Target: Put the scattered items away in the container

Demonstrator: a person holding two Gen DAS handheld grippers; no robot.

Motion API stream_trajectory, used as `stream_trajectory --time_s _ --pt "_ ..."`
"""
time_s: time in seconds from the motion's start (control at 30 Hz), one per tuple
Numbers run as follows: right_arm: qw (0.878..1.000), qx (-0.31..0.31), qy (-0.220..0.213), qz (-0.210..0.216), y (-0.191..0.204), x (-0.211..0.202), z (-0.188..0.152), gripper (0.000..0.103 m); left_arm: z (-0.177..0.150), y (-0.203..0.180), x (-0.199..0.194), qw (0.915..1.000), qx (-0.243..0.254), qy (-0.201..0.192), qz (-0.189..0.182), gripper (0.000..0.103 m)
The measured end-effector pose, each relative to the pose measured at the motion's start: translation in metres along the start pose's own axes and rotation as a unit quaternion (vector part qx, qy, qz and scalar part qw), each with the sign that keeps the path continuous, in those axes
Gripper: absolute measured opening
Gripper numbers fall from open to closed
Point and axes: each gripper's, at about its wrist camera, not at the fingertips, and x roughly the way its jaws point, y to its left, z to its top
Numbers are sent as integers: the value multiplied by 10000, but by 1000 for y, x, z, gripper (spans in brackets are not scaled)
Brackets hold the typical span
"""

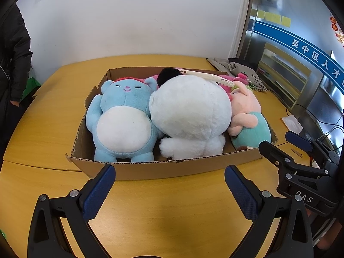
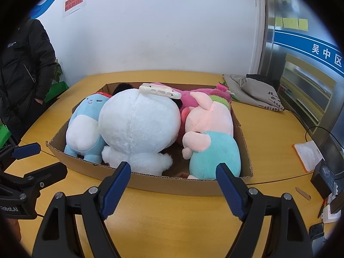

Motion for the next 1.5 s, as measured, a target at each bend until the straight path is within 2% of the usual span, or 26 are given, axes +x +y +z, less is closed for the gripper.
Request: stream_trajectory --time_s 0.67,0.83,0.97,1.13,1.5 --pt "10000 5 5 4 -4 1 -6 81 -7 2 1 9999 -91 -53 90 103" --pt "10000 19 -28 9 -5 -2 -8 81 -11 1 3 9998 -208 15 -34 103" --pt "10000 9 -61 55 -2 -3 -9 81 -14 -4 4 9998 -164 -15 89 103" --pt "9999 -2 -82 74 -2 -4 -11 81 -16 -9 5 9999 -109 -15 -26 103" --pt "9999 72 -54 96 -6 -2 -14 81 -20 -15 5 9999 13 -31 117 103"
